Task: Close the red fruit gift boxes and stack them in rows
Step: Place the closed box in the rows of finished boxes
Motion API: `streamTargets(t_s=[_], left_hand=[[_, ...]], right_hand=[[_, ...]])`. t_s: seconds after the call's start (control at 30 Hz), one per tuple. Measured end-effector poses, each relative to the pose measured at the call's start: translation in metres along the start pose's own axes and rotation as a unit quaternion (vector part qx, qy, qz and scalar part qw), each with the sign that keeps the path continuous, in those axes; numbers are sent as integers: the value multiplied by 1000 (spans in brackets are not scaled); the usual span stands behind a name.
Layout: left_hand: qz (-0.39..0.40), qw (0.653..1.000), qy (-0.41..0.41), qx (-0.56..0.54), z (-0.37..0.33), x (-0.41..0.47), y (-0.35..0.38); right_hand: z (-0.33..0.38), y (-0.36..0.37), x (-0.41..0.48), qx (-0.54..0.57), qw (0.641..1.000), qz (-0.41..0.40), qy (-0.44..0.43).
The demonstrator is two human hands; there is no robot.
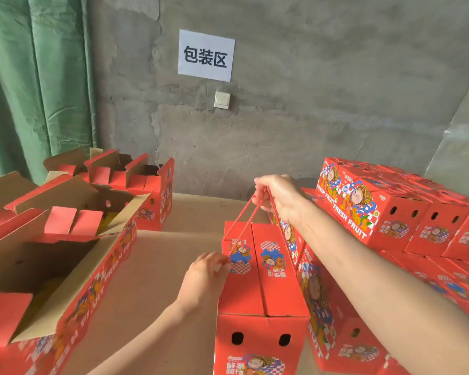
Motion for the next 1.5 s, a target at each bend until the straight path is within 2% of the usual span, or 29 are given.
streamTargets(t_s=[0.13, 0.23, 0.4, 0.53, 0.6, 0.67, 0.7, 0.8, 0.83, 0.9, 0.97, 1.07, 1.17, 1.37, 1.43, 1.5], left_hand=[[130, 986, -87, 58, 17, 19, 30], [205, 973, -93, 56, 29, 24, 50], [211, 970, -118, 3, 56, 35, 67], [217, 960, -172, -49, 76, 33, 85], [207, 961, -175, -61, 80, 33, 93], [180, 967, -164, -78, 81, 34, 98], [162, 972, -145, -85, 80, 34, 100], [130, 985, -72, -83, 77, 32, 104], [125, 987, -58, -82, 78, 31, 106], [115, 988, -45, -91, 82, 32, 108], [117, 988, -48, -91, 87, 35, 109], [126, 986, -60, -86, 91, 48, 114], [126, 985, -88, -83, 90, 72, 123], [153, 979, -134, -22, 97, 141, 157], [151, 978, -135, 42, 94, 179, 172], [136, 979, -136, 67, 93, 214, 186]], right_hand=[[-37, -4, 21, -21, 995, -65, 73], [-49, -1, 34, -36, 992, -85, 82], [-53, 10, 47, -144, 984, -101, 25], [-100, 7, 36, -252, 960, -89, 84], [-133, 2, 19, -368, 923, -65, 98], [-174, -1, 0, -507, 858, -58, 65], [-192, 1, -10, -547, 836, -45, 26], [-238, 23, -34, -598, 799, -3, -56], [-250, 31, -37, -639, 762, -26, -101], [-262, 40, -38, -659, 733, -97, -138], [-263, 45, -31, -673, 713, -124, -149], [-275, 46, -12, -677, 701, -151, -166], [-281, 42, 15, -687, 693, -139, -168], [-292, 30, 95, -622, 758, -119, -155], [-289, 24, 134, -637, 743, -143, -147], [-285, 25, 167, -627, 750, -166, -135]])
Point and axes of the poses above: each hand's wrist, its own x-axis towards the middle knuckle, its own y-axis out of the palm, z = x × y, the point moved 2 cm from there along x, towards the middle knuckle, and after that the axes turned 7 degrees about -x, right-handed, at the moved point
